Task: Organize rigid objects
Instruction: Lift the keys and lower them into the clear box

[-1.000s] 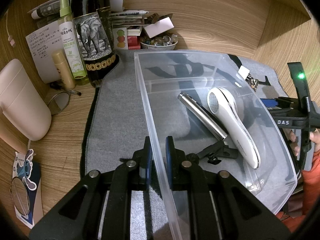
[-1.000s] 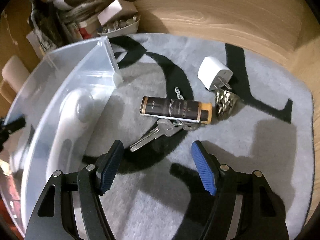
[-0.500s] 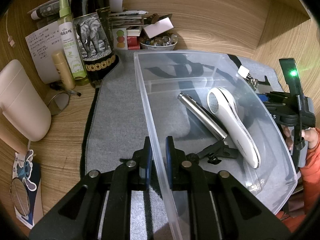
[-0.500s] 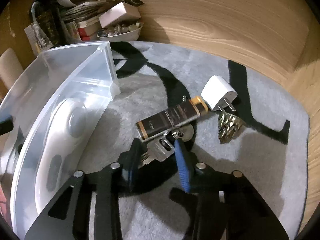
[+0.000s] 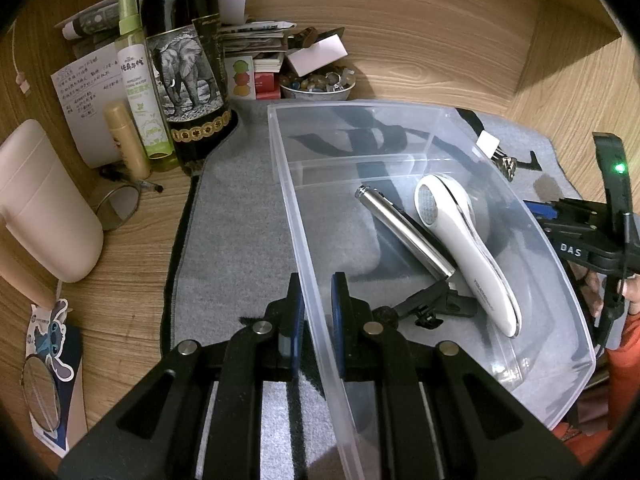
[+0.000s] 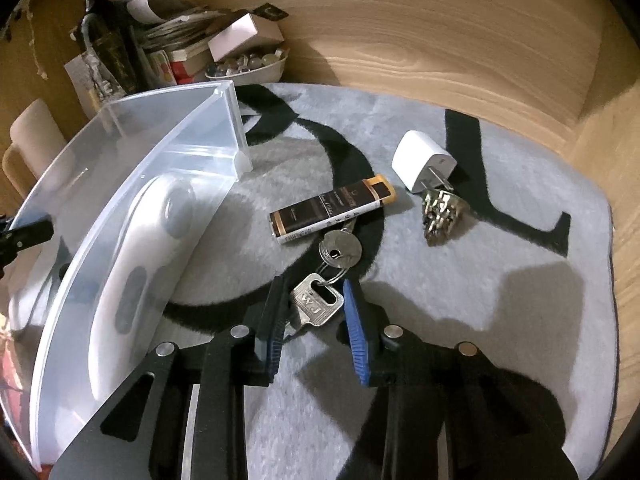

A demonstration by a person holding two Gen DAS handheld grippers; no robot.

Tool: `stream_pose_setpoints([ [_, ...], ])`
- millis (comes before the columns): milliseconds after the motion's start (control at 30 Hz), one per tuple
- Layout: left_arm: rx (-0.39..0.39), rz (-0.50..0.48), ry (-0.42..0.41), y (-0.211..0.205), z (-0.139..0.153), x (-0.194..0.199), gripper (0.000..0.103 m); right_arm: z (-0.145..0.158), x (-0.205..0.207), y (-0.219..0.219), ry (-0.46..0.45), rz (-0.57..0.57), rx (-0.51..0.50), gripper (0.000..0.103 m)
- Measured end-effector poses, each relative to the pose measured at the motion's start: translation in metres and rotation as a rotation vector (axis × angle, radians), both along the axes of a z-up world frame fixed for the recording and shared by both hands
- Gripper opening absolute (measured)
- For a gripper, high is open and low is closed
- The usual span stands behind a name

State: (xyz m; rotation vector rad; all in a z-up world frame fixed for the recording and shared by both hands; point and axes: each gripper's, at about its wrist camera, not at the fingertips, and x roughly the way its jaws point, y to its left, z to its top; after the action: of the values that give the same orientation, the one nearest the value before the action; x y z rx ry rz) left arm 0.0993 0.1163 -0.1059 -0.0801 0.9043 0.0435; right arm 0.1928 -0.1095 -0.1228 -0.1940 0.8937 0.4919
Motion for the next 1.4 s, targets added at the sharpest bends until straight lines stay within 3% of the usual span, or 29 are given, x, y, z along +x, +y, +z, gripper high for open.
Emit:
stream_pose_setpoints([
  [333, -0.001, 0.0, -0.001, 0.0, 0.0, 0.0, 0.011, 0.026, -0.016, -0.01, -0.065, -0.011, 0.041, 0.026],
  [767, 0.0, -0.001, -0.001, -0.001, 0.0, 0.0, 0.011, 0.08, -0.032, -0.008, -0.223, 0.009, 0.08, 0.026],
  [1100, 0.0, -0.001, -0.001, 0.0, 0.0, -0.001, 0.011, 0.114, -0.054, 0.018, -0.325, 0.115, 0.126, 0.026],
  [1400, -0.001, -0.001, -0.001, 0.0, 0.0, -0.001, 0.011, 0.12, -0.065, 0.059, -0.341, 0.236, 0.133, 0.026],
])
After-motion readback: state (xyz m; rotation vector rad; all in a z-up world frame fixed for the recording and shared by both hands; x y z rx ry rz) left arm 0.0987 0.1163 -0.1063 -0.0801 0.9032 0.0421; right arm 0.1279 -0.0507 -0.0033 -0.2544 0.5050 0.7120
